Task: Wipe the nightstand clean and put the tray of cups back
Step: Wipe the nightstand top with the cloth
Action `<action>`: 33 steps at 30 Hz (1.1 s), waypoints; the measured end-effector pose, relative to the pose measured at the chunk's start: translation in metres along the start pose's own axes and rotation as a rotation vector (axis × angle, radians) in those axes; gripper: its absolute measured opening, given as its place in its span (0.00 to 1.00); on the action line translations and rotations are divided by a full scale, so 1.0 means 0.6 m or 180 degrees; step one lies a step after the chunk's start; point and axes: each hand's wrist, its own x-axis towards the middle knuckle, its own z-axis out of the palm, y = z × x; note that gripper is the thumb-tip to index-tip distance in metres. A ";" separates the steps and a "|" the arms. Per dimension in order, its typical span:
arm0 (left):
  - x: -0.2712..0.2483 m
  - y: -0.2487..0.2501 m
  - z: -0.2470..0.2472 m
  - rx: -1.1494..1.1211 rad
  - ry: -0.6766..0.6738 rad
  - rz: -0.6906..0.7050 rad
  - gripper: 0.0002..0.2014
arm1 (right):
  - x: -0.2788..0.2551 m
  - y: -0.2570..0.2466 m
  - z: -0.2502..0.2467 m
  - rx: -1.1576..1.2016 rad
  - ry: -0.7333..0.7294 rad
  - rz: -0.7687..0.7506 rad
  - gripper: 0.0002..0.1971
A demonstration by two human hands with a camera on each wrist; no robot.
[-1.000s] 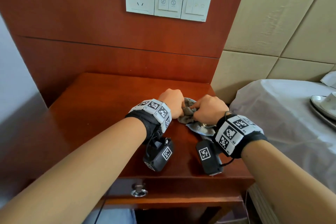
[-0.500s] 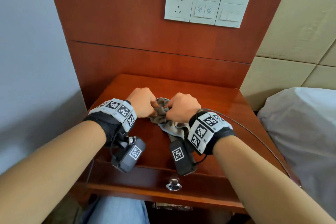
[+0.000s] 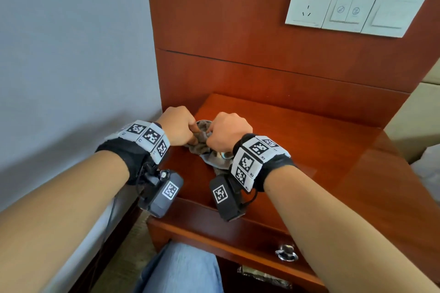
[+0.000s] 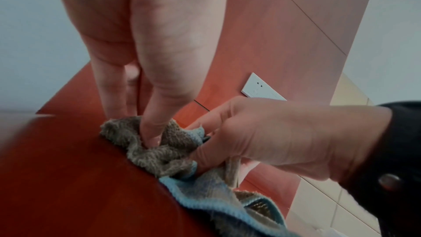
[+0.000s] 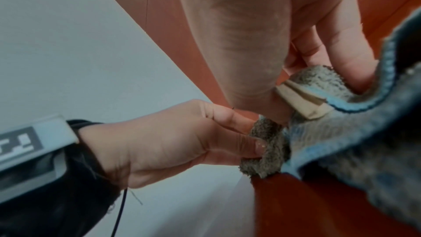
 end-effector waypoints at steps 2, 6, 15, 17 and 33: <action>-0.005 -0.017 -0.008 -0.0039 0.0030 -0.0087 0.14 | 0.003 -0.017 0.004 -0.0002 -0.0020 -0.0051 0.14; -0.017 -0.040 -0.018 -0.0215 0.0056 -0.0246 0.17 | 0.005 -0.038 0.011 -0.0047 -0.0020 -0.0114 0.15; -0.044 -0.039 -0.031 -0.0195 -0.0150 -0.0478 0.14 | -0.010 -0.060 0.013 -0.0040 -0.0222 -0.0247 0.19; -0.056 -0.037 -0.028 -0.0224 -0.0099 -0.0465 0.12 | -0.018 -0.059 0.014 -0.0059 -0.0224 -0.0278 0.19; -0.147 -0.010 0.000 0.0036 0.0104 -0.0289 0.07 | -0.111 -0.034 0.021 -0.0064 -0.0174 -0.0737 0.20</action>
